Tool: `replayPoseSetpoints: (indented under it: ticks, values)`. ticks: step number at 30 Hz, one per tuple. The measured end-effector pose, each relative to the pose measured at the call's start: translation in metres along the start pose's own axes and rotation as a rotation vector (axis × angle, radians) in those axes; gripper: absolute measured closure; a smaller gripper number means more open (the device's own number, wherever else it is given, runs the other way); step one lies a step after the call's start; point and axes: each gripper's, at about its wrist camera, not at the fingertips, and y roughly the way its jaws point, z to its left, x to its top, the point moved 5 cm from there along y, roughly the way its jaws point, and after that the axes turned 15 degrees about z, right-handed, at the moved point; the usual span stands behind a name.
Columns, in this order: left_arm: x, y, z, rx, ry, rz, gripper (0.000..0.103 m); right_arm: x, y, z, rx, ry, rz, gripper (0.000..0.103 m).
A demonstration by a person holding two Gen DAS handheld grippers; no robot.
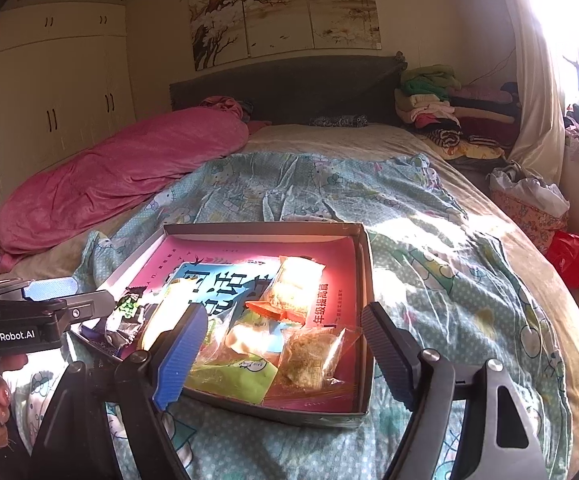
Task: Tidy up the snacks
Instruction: 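Pull both open grippers back from the tray toward the remaining snacks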
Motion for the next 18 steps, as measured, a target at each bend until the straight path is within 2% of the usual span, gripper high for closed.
replayPoseSetpoints:
  ticks: [15, 18]
  values:
    - [-0.011, -0.018, 0.005, 0.008, -0.001, -0.011, 0.028, -0.003, -0.027, -0.001, -0.024, 0.018, -0.045, 0.019]
    - [-0.014, -0.022, 0.005, 0.006, 0.004, -0.011, 0.028, -0.004, -0.036, -0.003, -0.017, 0.031, -0.057, 0.015]
